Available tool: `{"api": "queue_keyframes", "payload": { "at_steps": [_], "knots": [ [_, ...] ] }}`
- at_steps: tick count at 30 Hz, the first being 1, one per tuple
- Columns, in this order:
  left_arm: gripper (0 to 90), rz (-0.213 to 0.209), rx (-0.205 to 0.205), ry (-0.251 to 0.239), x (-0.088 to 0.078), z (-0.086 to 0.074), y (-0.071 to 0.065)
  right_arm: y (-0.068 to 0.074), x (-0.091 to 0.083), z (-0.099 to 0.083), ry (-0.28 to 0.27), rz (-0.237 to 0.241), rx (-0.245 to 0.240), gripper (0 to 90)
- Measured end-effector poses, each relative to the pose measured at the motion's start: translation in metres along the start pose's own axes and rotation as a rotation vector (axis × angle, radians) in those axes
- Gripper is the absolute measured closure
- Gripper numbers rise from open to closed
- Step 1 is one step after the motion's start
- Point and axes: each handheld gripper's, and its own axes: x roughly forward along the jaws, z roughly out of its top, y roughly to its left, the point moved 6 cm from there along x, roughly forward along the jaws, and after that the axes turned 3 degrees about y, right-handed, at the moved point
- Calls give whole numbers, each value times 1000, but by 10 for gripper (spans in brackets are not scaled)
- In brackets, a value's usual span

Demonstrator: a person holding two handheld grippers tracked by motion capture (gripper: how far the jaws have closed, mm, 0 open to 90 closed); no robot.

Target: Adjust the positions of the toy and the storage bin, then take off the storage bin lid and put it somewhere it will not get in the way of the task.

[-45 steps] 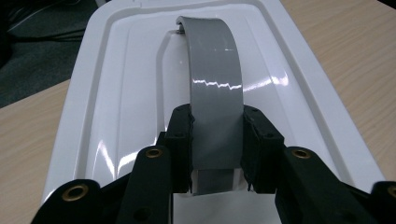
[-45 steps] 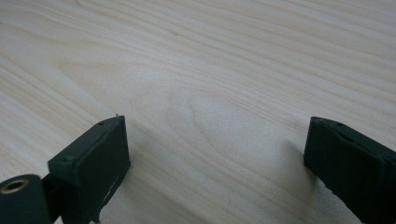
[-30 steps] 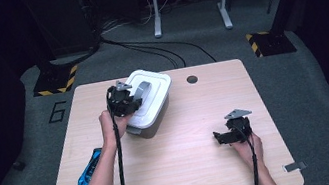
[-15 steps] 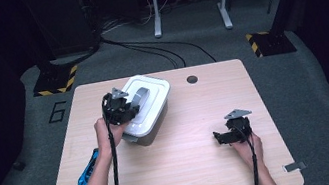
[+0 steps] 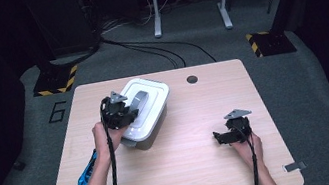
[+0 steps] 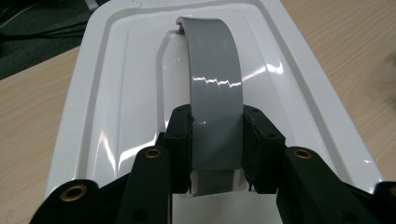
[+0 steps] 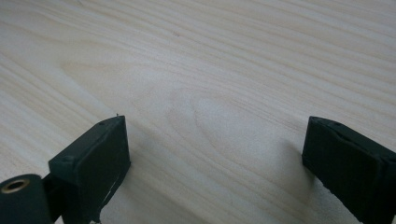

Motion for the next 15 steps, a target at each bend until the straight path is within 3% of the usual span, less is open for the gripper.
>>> {"api": "queue_keyframes", "payload": {
  "at_steps": [3, 9, 13, 15],
  "knots": [
    [514, 18, -3, -16, -1, 8, -1, 0, 0, 0, 0, -1, -2, 63],
    [549, 20, 4, 7, 7, 16, -2, 0, 0, 0, 0, 0, -1, 63],
    [657, 36, 7, 12, 10, 17, -3, 0, 0, 0, 0, -1, -2, 63],
    [665, 35, 1, 8, 10, 18, -2, 0, 0, 0, -1, -1, -2, 63]
  ]
}}
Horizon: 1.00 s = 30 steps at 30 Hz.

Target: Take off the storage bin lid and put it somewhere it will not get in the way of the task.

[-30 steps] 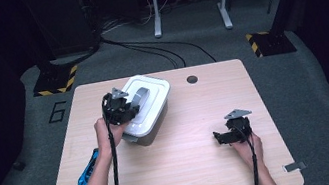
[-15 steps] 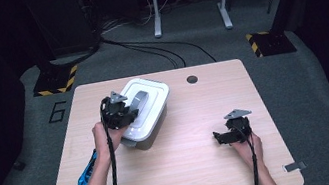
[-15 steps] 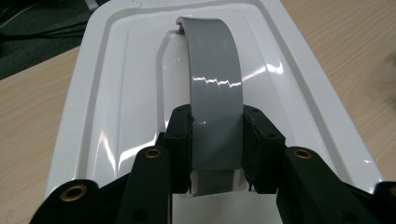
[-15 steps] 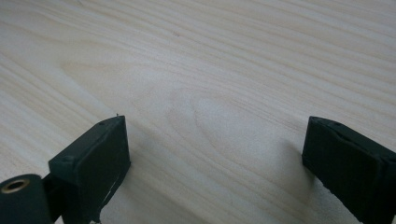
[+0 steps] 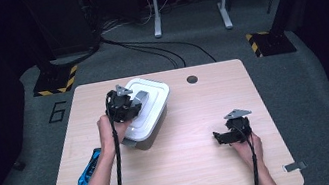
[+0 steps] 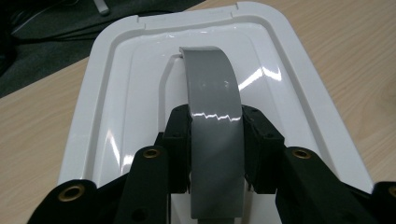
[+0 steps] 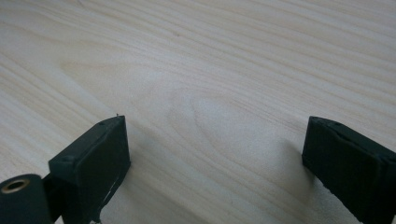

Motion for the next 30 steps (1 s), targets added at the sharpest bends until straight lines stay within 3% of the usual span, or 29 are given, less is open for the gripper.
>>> {"api": "queue_keyframes", "payload": {
  "at_steps": [19, 30],
  "knots": [
    [671, 20, -30, -86, -23, 18, 12, 0, 0, 0, 0, 0, -1, 64],
    [671, 74, -60, -125, -47, 22, 37, 0, 0, 0, 0, 0, -1, 64]
  ]
}}
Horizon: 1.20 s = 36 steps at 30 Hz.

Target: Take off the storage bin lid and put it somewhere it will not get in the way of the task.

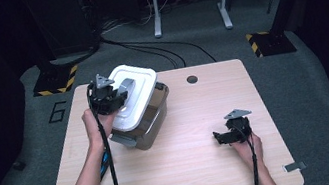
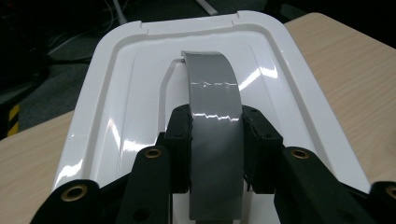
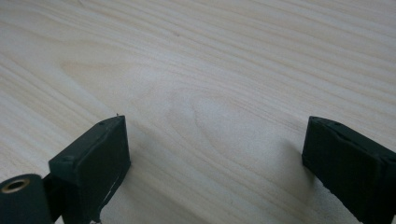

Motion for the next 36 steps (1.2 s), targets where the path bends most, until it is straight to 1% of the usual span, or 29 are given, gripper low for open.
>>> {"api": "queue_keyframes", "payload": {
  "at_steps": [3, 5, 7, 8, 9, 11, 17, 20, 21, 22, 26, 27, 28, 29, 30, 33, 36],
  "knots": [
    [671, 25, -13, -12, -5, 1, 11, 0, 0, 0, 0, 0, 0, 63],
    [671, 39, -35, -17, -7, 0, 18, 0, 0, 0, 0, 0, 0, 64],
    [671, 51, -47, -12, -8, -1, 25, 0, 0, 0, 0, 0, 0, 63],
    [671, 62, -52, -13, -9, -1, 29, 0, 0, 0, 0, 0, 0, 63],
    [671, 72, -68, -21, -9, -1, 32, 0, 0, 0, 0, 1, 1, 62],
    [671, 91, -81, -22, -9, -2, 40, 0, 0, 0, 1, 1, 2, 63],
    [671, 129, -129, -28, -8, -6, 61, 0, 0, 0, 1, 1, 2, 62],
    [671, 148, -146, -32, -8, -9, 71, 0, 0, 0, 1, 1, 2, 62],
    [671, 156, -148, -25, -8, -11, 74, 0, 0, 0, 1, 1, 2, 62],
    [671, 164, -158, -25, -7, -12, 77, 0, 0, 0, 0, 1, 0, 63],
    [671, 188, -177, -22, -6, -17, 91, 0, 0, 0, 0, 0, 0, 62],
    [671, 193, -175, -14, -6, -19, 95, 0, 0, 0, 0, 0, 0, 62],
    [671, 199, -187, -23, -5, -20, 98, 0, 0, 0, 0, 0, 0, 62],
    [671, 206, -179, -9, -5, -22, 102, 0, 0, 0, 0, 0, 0, 62],
    [671, 214, -180, -10, -5, -24, 105, 0, 0, 0, 0, 0, 0, 63],
    [671, 234, -190, 1, -2, -31, 115, 0, 0, 0, 1, 1, 2, 63],
    [671, 249, -209, 7, 1, -39, 125, 0, 0, 0, 1, 1, 1, 63]
  ]
}}
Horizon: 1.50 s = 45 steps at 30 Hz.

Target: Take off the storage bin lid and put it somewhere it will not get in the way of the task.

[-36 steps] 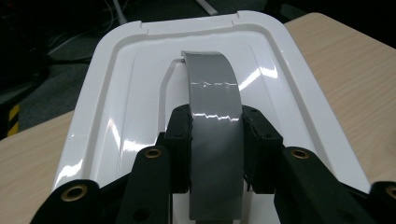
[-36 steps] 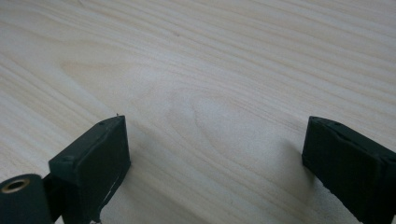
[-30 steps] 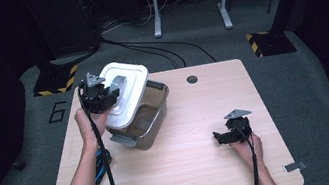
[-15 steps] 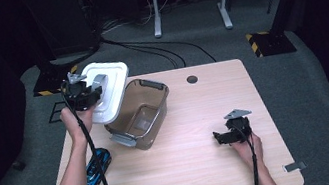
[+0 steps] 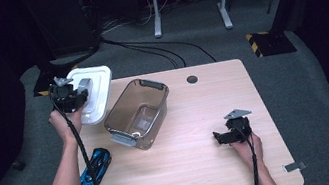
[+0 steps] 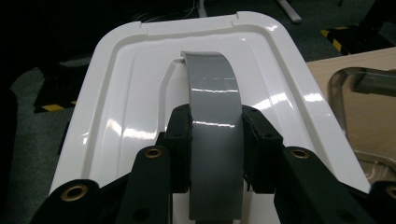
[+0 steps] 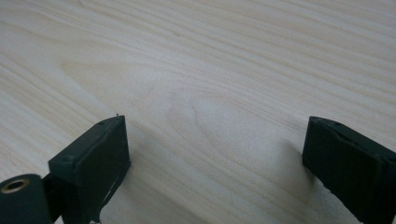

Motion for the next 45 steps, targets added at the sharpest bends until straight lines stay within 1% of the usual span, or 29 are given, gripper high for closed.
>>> {"api": "queue_keyframes", "payload": {
  "at_steps": [2, 5, 6, 12, 14, 16, 19, 23, 24, 34, 35, 36, 39, 40, 45],
  "knots": [
    [671, 8, -9, 1, 4, -4, 6, 0, 0, 0, 0, -1, -1, 62],
    [672, 6, -33, 11, 10, -11, 13, 0, 0, 0, 0, -1, -1, 62],
    [671, 8, -34, 14, 12, -13, 15, 0, 0, 0, 0, 0, -1, 63],
    [671, 12, -47, 33, 27, -31, 22, 0, 0, 0, 0, -1, -1, 63],
    [671, 3, -64, 51, 31, -38, 24, 0, 0, 0, -1, -1, -1, 62],
    [671, -2, -64, 65, 36, -43, 25, 0, 0, 0, 0, -1, -1, 62],
    [671, -8, -67, 79, 42, -51, 25, 0, 0, 0, 1, 0, -1, 63],
    [671, -14, -57, 113, 52, -61, 22, 0, 0, 0, 1, 0, -2, 63],
    [671, -14, -58, 119, 54, -63, 22, 1, 0, 0, 5, 0, 3, 63],
    [671, -32, -55, 193, 72, -85, 18, 1, 0, 0, 6, 3, -2, 63],
    [672, -37, -63, 201, 74, -87, 18, 1, 0, 0, 7, 4, 1, 63],
    [671, -36, -54, 211, 75, -88, 18, 1, -1, 0, 7, 4, 0, 63],
    [671, -46, -48, 232, 79, -93, 16, 1, -1, 0, 7, 4, -1, 63],
    [671, -47, -53, 237, 81, -95, 15, 1, -1, 0, 8, 5, 0, 63],
    [671, -52, -46, 261, 86, -100, 13, 1, -1, -1, 8, 5, -3, 63]
  ]
}}
